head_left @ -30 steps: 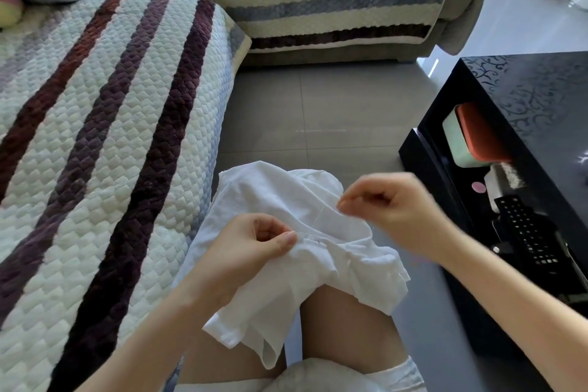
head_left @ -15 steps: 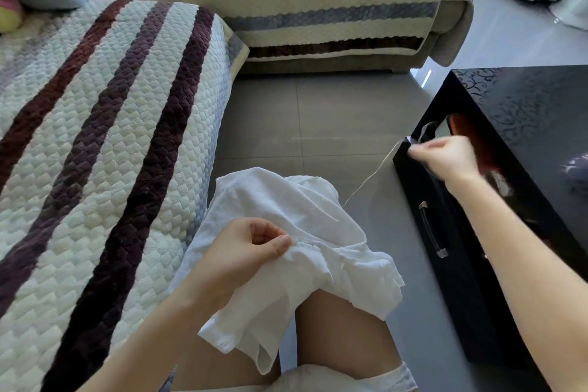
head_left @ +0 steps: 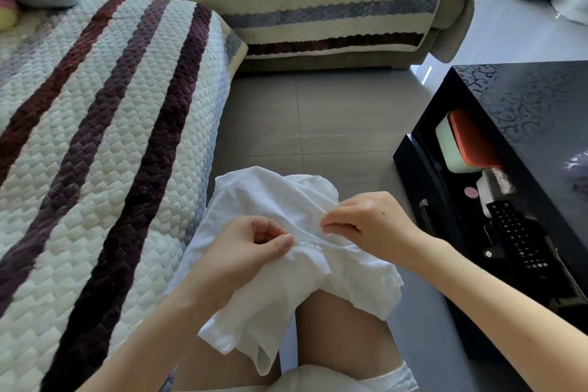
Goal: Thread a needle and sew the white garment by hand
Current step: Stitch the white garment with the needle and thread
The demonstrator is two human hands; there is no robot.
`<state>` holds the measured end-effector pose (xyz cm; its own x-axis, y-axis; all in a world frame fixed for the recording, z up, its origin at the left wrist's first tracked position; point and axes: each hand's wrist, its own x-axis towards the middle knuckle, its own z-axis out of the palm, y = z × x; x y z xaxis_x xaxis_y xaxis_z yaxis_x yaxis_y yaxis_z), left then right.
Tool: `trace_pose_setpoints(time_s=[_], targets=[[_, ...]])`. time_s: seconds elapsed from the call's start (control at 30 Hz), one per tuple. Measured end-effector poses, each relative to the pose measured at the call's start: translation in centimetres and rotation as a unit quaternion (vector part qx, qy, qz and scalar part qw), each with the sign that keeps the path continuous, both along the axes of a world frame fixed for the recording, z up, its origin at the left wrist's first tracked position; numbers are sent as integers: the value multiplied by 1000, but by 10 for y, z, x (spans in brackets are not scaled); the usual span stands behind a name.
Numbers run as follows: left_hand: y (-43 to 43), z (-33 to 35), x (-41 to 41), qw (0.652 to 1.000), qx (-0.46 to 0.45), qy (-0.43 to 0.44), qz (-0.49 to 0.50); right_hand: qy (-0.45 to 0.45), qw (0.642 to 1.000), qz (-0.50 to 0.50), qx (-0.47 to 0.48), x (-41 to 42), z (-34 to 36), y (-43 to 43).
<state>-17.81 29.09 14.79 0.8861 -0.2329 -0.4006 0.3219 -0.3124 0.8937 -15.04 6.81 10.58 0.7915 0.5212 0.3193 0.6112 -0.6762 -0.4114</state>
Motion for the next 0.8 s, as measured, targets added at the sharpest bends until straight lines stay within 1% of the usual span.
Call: trace_pose_setpoints(time_s=[0.03, 0.07, 0.1, 0.13, 0.17, 0.2, 0.27, 0.3, 0.33, 0.4, 0.43, 0.47, 0.5, 0.53, 0.57, 0.63, 0.67, 0.7, 0.73, 0.77, 0.8], targets=[[0, 0, 0, 1000, 1, -2, -1, 9, 1000, -12, 16, 0, 2, 1], [1, 0, 0, 1000, 3, -3, 0, 37, 998, -32, 48, 0, 10, 3], [1, 0, 0, 1000, 3, -3, 2, 93, 989, -48, 103, 0, 20, 3], [2, -1, 0, 1000, 3, -3, 4, 162, 970, -48, 175, 0, 33, 1], [2, -1, 0, 1000, 3, -3, 4, 211, 944, -39, 250, -1, 50, -1], [3, -2, 0, 1000, 3, -1, 4, 239, 913, -32, 330, -1, 69, -4], [3, -4, 0, 1000, 8, 0, 2, 260, 839, -8, 479, -1, 102, -15], [3, -4, 0, 1000, 11, 0, 1, 264, 805, 15, 531, 1, 117, -21], [3, -5, 0, 1000, 15, -1, -1, 267, 781, 55, 562, 3, 129, -28], [2, -4, 0, 1000, 9, 1, -3, 279, 755, 132, 579, 7, 144, -37], [1, -3, 0, 1000, 2, 1, -5, 299, 735, 168, 586, 9, 149, -40], [0, -2, 0, 1000, 2, -5, -7, 326, 699, 203, 604, 9, 151, -41], [-1, -1, 0, 1000, 9, -16, -8, 337, 678, 220, 615, 9, 152, -40], [-2, -1, 1, 999, 18, -27, -6, 326, 690, 219, 608, 7, 152, -40], [-3, -1, 1, 999, 24, -35, -4, 291, 737, 185, 581, 3, 151, -37], [-3, -1, 1, 999, 19, -36, -6, 196, 857, 80, 470, -3, 147, -31], [-3, -1, 1, 999, 9, -31, -9, 169, 903, 47, 391, -6, 145, -29], [-3, 0, 1, 1000, -6, -25, -14, 156, 938, 37, 306, -8, 141, -26], [-2, 2, 1, 999, -23, -20, -18, 142, 964, 32, 224, -9, 136, -22], [-2, 3, 0, 999, -40, -16, -23, 118, 982, 18, 149, -9, 130, -18], [-2, 5, 0, 998, -53, -13, -28, 86, 991, -5, 99, -9, 125, -12]])
